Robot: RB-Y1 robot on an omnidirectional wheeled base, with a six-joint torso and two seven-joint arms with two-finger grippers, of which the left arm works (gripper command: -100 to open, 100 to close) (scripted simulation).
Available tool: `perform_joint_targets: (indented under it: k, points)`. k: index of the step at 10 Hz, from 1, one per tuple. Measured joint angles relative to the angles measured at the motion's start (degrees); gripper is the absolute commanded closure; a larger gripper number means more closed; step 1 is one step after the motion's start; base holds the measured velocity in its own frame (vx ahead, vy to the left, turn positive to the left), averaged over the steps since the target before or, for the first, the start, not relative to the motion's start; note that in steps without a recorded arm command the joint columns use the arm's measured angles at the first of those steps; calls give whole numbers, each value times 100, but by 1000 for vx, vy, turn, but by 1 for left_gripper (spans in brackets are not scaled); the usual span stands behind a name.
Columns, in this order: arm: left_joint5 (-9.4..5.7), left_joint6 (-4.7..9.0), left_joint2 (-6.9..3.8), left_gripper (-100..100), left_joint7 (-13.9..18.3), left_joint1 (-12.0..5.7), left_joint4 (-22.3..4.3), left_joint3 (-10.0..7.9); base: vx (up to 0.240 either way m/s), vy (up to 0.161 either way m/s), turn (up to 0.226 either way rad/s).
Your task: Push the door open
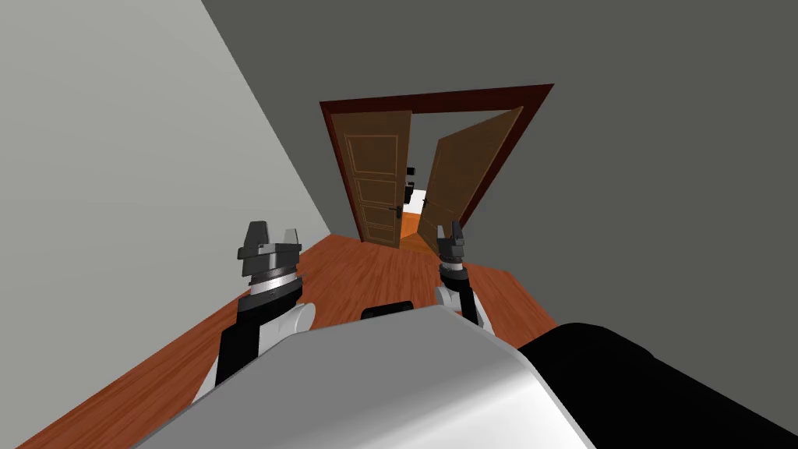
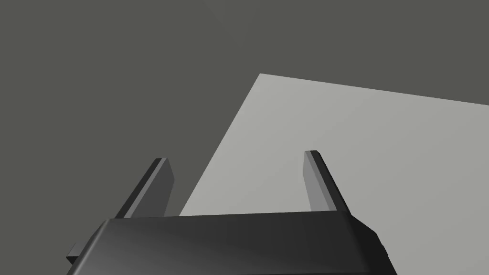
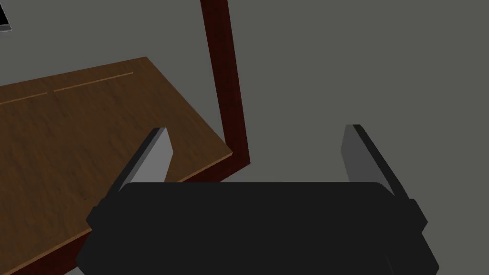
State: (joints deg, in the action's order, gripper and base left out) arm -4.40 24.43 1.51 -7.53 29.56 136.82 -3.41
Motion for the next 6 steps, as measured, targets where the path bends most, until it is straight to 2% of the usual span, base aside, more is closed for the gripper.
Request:
perform_joint_targets:
  k: [4,6]
  points:
    - [20,-22,-114,-100,41,-288,-466,75,77,-44,-12]
    - [15,-13,-174,-100,76,-464,-737,76,78,-12,-12]
